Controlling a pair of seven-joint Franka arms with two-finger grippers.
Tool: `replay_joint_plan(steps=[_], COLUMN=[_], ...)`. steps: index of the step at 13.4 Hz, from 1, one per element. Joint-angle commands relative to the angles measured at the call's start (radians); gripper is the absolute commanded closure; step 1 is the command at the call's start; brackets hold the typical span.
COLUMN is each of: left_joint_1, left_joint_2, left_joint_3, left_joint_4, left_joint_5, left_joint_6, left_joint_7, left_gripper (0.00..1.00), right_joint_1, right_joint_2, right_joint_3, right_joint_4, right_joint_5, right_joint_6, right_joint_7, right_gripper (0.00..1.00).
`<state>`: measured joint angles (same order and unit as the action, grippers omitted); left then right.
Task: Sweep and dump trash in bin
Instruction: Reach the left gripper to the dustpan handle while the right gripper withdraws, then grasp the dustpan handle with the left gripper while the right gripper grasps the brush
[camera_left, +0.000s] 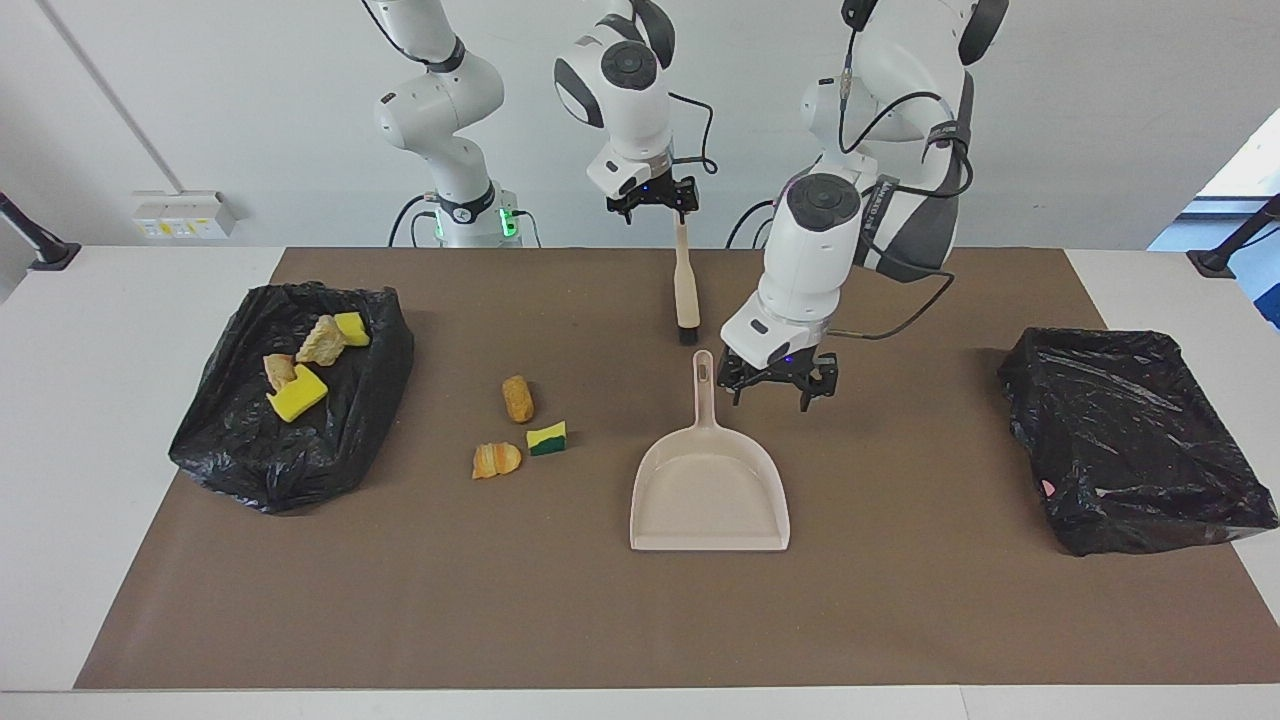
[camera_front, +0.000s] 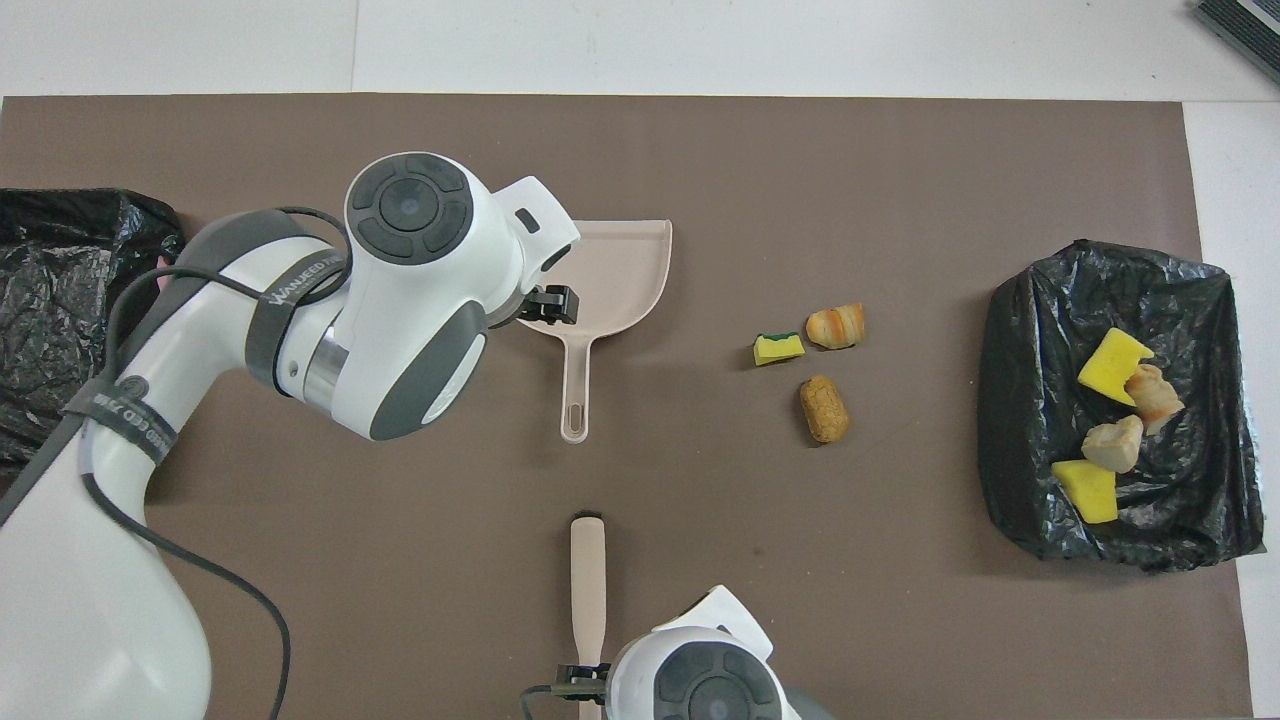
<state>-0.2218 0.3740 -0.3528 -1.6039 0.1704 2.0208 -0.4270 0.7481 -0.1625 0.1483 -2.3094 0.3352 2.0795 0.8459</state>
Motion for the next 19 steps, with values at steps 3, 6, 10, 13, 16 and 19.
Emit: replay_joint_plan(steps=[3, 6, 10, 13, 16, 19], left_joint_1=[-0.034, -0.053, -0.053, -0.053, -0.051, -0.051], left_joint_2=[0.028, 0.037, 0.039, 0.037, 0.037, 0.037], left_joint_3=[-0.001, -0.005, -0.015, -0.015, -0.015, -0.015], left_joint_4=[-0.068, -0.117, -0.143, -0.159, -0.159, -0.156], left_joint_5=[0.029, 0.028, 0.028, 0.028, 0.028, 0.029], left_joint_6=[0.123, 0.162, 0.189, 0.214, 0.211, 0.191], left_joint_7=[-0.088, -0.098, -0.134, -0.138, -0.134, -0.128], left_gripper=[0.0, 0.0, 0.03, 0.17, 0.34, 0.64], right_joint_1=[0.085, 0.099, 0.128, 0.157, 0.157, 0.149], right_joint_2=[0.147, 0.178, 0.172, 0.156, 0.156, 0.162], right_joint_3=[-0.006, -0.004, -0.004, -0.004, -0.004, -0.006], right_joint_4=[-0.005, -0.005, -0.011, -0.033, -0.035, -0.031], right_joint_5=[0.022, 0.022, 0.022, 0.022, 0.022, 0.022], right_joint_6=[0.183, 0.194, 0.185, 0.182, 0.182, 0.18], right_joint_7=[0.075, 0.102, 0.14, 0.154, 0.141, 0.13], right_gripper=[0.0, 0.0, 0.0, 0.0, 0.64, 1.0])
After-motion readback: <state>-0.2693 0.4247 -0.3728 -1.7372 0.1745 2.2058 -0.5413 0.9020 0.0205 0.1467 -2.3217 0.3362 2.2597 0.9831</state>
